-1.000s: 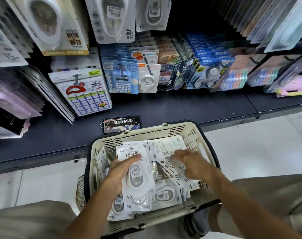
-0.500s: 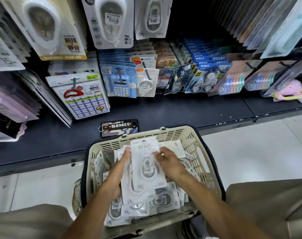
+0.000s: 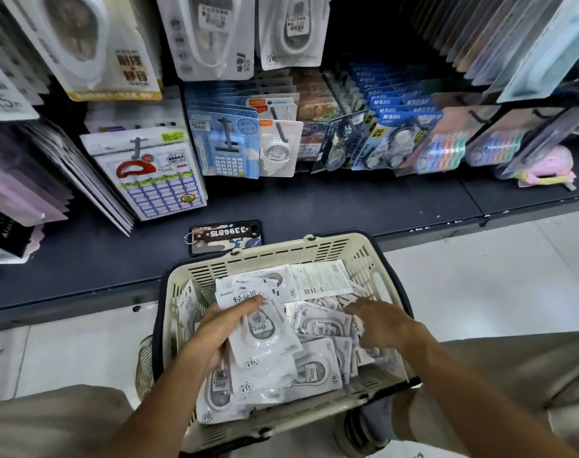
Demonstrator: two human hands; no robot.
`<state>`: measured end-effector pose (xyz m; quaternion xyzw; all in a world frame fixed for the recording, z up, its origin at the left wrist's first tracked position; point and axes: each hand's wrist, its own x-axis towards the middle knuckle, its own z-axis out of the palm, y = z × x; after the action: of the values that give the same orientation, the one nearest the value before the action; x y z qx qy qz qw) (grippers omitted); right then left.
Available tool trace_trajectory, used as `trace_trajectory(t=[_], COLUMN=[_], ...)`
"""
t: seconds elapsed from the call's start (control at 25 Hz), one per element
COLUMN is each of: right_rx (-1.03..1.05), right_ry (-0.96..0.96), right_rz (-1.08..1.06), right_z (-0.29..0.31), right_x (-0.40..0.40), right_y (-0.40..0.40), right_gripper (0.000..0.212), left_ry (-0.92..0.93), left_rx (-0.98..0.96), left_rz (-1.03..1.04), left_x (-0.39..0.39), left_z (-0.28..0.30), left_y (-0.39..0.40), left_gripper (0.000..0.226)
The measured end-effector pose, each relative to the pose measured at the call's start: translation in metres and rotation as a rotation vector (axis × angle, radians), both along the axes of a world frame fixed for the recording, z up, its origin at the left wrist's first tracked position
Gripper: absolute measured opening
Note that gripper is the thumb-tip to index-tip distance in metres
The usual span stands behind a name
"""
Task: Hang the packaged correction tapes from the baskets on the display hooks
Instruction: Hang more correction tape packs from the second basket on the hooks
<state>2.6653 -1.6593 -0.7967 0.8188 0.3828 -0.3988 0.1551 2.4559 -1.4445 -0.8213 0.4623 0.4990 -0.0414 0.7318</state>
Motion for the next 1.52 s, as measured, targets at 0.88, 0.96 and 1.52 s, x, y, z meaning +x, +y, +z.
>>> trace_trajectory(t=[0.88,0.96,1.52], right_rx=[0.311,0.497,0.602], right_ry=[0.720,0.733,0.705], right_rz=[-0.314,-0.570,-0.958], right_z=[0.061,0.029,-0.008], right_x=[-0.018,-0.048,-0.110], right_y=[0.069,0.069,0.026], right_gripper=[0.013,0.013,0.054], left_ry=[-0.126,-0.110,-0.138], left_rx=[0.135,0.109,0.175], left_rz=[-0.351,-0.349,-0.442], left_x=[-0.008,-0.011,0.000], left_z=[0.001,0.005,0.003], left_y=[-0.011,-0.011,-0.044], left_gripper=[0.060,0.074,0.072])
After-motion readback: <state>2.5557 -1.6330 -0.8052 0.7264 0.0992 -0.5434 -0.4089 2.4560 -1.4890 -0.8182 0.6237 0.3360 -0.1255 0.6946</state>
